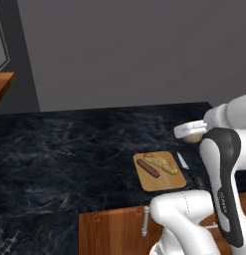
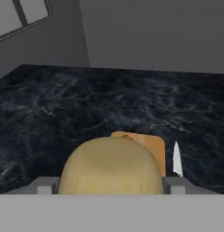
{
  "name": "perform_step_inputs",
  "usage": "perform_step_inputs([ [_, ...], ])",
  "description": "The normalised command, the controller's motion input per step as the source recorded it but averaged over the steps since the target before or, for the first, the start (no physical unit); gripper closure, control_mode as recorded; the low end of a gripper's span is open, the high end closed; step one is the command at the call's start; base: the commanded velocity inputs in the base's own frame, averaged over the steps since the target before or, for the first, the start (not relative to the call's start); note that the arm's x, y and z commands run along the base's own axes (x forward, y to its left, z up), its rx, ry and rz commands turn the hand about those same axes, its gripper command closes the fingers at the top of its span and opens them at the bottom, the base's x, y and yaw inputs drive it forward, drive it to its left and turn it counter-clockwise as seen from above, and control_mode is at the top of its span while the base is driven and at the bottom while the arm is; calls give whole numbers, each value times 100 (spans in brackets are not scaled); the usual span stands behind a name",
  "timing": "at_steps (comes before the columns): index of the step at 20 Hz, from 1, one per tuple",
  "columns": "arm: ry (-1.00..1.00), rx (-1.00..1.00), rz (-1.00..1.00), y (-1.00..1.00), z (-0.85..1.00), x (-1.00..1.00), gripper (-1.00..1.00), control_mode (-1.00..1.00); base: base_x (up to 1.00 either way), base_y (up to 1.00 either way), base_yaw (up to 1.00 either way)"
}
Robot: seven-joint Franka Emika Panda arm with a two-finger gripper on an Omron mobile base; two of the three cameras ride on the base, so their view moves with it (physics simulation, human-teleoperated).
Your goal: Retrieve the sausage and cheese from the fridge and place them on the cutting board on the counter.
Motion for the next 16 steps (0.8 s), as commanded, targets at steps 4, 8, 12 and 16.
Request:
perform_step_inputs([
  [4,32,24,26,-43,-54,15,100,-100,0,0,0],
  [8,6,22,42,-23,-60,4,100,-100,0,0,0],
  [12,-3,26,32,-18,-60,2,100,-100,0,0,0],
  [16,-5,5,26,0,-66,11,100,-100,0,0,0],
])
